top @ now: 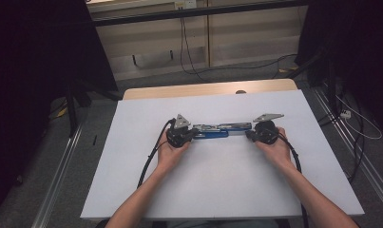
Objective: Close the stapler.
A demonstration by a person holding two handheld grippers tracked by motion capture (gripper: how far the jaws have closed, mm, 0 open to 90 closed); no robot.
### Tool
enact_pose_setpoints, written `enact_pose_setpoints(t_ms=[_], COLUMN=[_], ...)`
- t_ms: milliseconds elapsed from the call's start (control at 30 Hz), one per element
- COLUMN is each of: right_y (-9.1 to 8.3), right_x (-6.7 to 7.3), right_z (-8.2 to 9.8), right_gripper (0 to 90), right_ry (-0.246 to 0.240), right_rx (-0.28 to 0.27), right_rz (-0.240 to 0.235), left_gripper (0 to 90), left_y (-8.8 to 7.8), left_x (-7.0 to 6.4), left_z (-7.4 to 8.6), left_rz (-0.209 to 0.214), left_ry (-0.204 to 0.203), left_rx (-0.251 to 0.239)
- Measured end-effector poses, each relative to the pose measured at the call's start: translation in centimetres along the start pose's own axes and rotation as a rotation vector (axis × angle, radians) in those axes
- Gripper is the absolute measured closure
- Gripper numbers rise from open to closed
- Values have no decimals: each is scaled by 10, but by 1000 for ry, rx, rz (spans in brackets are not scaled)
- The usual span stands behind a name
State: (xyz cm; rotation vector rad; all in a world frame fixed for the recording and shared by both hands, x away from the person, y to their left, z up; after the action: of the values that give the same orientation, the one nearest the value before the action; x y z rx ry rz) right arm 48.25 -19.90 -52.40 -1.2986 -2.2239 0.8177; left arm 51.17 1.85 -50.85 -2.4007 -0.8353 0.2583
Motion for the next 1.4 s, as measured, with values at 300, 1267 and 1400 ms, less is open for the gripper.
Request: enact_pose_setpoints(t_ms=[300, 1267, 1400], right_y=[1, 1, 1], right_x=[0, -4, -4], right_z=[-1, -4, -6], right_gripper=[900, 900, 900], right_ry=[-12, -13, -19], right_rx=[-8, -48, -56], right_rz=[1, 30, 28], left_gripper=[900, 900, 900], left_y=[0, 0, 0], left_x=[1, 0, 0], left_z=[0, 0, 0], left_rz=[10, 1, 3], left_ry=[-12, 2, 1], left_rx=[3, 4, 4])
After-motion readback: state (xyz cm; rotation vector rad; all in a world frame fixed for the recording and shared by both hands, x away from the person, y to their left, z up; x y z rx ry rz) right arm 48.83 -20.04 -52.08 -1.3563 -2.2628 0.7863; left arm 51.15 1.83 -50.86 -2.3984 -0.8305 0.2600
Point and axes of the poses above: each handheld gripper's, and its own axes: y roughly forward along the jaws, z roughly out of its underside, x roughly to its left, the point moved 10 cm from there along y, roughly forward along the jaws
